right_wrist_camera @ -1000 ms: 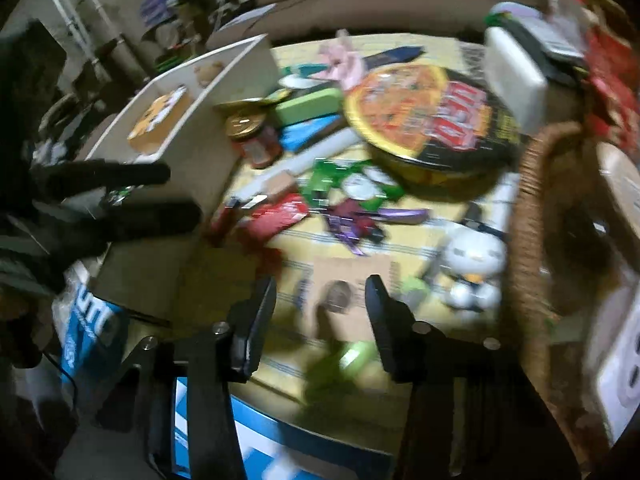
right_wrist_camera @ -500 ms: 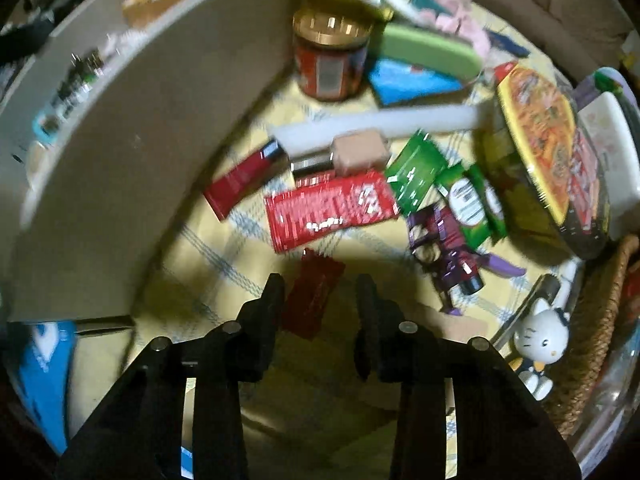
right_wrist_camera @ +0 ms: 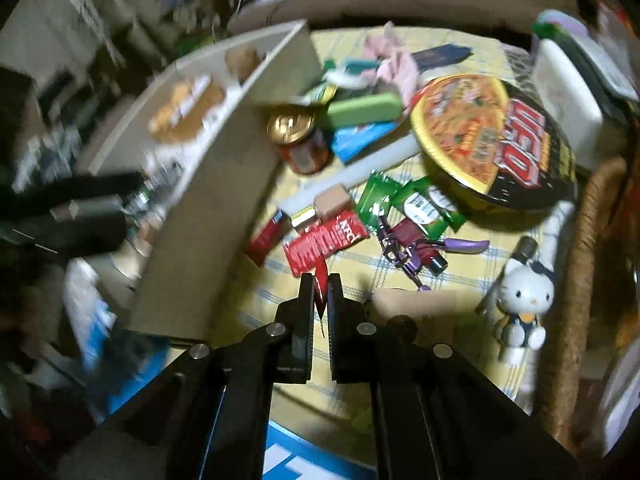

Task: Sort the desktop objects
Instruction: 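Carry the red packet toward the white box while left gripper grasps a brown-capped silver item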

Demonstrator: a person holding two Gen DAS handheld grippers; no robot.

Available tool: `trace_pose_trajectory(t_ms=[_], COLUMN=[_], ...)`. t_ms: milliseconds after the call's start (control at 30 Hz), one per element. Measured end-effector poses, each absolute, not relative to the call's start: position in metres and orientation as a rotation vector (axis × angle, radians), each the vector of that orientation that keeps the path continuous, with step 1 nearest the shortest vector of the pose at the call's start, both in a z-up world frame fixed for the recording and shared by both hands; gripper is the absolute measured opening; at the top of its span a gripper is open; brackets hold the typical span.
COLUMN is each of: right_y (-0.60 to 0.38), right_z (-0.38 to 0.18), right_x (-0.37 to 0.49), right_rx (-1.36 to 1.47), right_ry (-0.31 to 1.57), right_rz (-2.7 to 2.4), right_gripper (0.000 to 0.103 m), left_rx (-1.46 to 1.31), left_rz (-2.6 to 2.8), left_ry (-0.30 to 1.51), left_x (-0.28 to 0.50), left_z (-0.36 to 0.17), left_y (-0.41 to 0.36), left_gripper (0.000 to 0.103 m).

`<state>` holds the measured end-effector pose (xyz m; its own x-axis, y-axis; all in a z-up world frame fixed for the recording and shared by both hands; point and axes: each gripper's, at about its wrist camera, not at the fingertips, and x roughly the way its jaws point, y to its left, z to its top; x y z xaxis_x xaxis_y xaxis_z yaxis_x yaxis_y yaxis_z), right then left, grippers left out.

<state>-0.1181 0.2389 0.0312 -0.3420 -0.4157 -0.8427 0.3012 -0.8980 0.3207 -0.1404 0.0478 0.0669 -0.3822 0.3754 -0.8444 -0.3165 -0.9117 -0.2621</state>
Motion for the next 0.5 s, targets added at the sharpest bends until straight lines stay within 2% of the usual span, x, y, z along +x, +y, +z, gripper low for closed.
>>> trace_pose_trajectory(t_ms=[200,267,333,400,500], right_y=[0.268,0.273,0.280,0.289,0.300], right_z=[0.024,0.015,0.009,0.002,-0.001], right_x=[-0.125,-0.128,-0.130,-0.130,-0.131], right_rx=[1.415,1.443,1.460,1.469,1.478], right_ry=[-0.367,-0.387,-0.421,-0.477,-0.511], right_rz=[-2.246,-2.234,-2.221,-2.197,-2.192], right_gripper=[0.006,0.006,0.006,0.006,0.006], left_rx=[-1.513,-1.551,-1.604,-1.635,-1.665], left_rz=[2.282,2.257,2.216,2.190,2.161], left_ry=[0.294,0.395,0.502,0.563,0.628], left_x=[-0.161,-0.172,-0.184,-0.195,-0.209], left_z=[0.053,0.044,0.031,0.021,0.007], left_y=[0.098,0.112,0.127,0.140,0.161], left_gripper=[0.087,0.079,0.061,0.052,0.050])
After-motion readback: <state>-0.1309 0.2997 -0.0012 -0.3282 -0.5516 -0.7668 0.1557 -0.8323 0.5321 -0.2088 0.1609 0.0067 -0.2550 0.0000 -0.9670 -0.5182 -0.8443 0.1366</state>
